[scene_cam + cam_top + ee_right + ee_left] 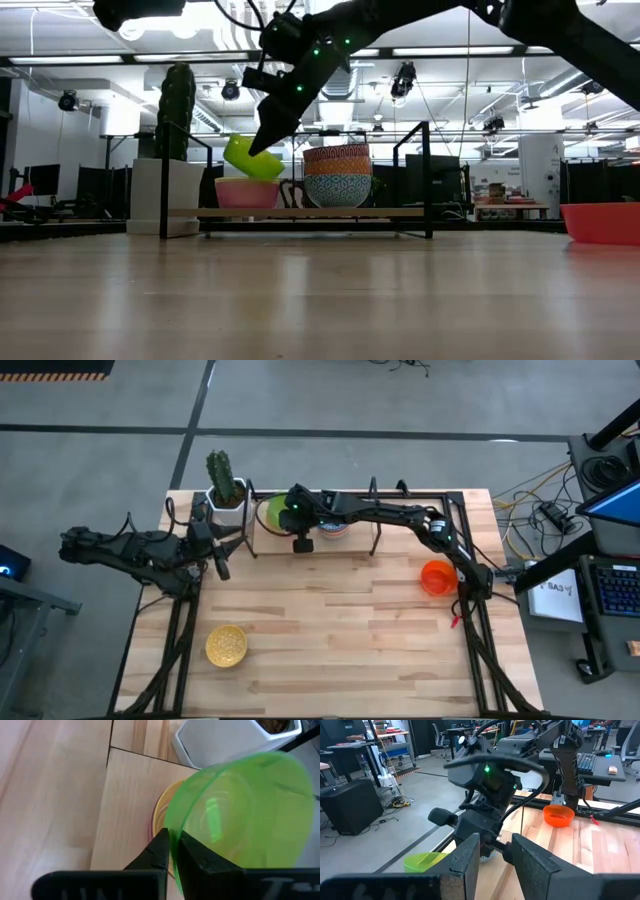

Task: Place and stack bowls onto a shelf
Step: Stack the green bowl on top of the yellow bowl on the shelf, then stack the blue-yellow patterned bowl on top of the red-blue patterned bowl on the shelf

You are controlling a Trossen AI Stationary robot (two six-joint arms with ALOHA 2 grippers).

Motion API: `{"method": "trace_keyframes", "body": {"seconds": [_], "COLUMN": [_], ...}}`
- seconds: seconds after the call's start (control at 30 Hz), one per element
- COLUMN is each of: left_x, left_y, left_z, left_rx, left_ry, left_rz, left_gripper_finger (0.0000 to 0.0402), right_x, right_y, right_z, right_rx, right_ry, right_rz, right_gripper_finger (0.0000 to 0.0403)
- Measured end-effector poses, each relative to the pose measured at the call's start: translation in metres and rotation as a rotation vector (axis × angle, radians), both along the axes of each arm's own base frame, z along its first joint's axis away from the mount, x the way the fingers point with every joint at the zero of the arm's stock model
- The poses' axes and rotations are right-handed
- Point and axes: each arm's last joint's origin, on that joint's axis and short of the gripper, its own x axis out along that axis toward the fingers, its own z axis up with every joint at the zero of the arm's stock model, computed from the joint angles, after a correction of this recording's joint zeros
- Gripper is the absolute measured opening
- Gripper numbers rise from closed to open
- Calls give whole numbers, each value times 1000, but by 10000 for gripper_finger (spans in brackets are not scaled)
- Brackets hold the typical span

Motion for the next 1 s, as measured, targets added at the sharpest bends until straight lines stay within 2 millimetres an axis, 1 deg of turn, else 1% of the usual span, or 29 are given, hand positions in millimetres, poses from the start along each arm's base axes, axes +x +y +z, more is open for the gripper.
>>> {"method": "trace_keyframes", "body": {"seconds": [0.2, 0.27, 0.47, 0.6, 0.73, 0.8, 0.87, 0.93, 1.0], "left_x": [0, 1, 6, 12, 19, 24, 32, 41, 52], "left_y": [0, 0, -1, -3, -5, -8, -13, -20, -27], "left_z": [0, -1, -3, -7, -16, -23, -30, -37, -47], "left_rx": [0, 0, -13, -38, -130, -212, -310, -421, -523], "left_ry": [0, 4, 16, 37, 76, 106, 157, 201, 255], "left_rz": [0, 0, 3, 7, 7, -43, -131, -202, -230], "left_gripper_finger": [98, 98, 98, 98, 98, 98, 98, 98, 98], "right_x": [0, 0, -2, -10, -25, -34, -42, -49, -55], "right_y": [0, 0, 3, 10, 27, 38, 51, 66, 83], "right_z": [0, 0, 9, 27, 49, 61, 72, 79, 84], "right_rx": [11, 19, 20, 51, 119, 182, 240, 274, 291], "right_ry": [-7, -9, -27, -45, -22, -17, -4, 5, 12], "right_rz": [-16, -23, -23, -42, -21, 11, 45, 78, 107], "right_gripper_finger": [70, 80, 81, 80, 79, 75, 72, 69, 68]}}
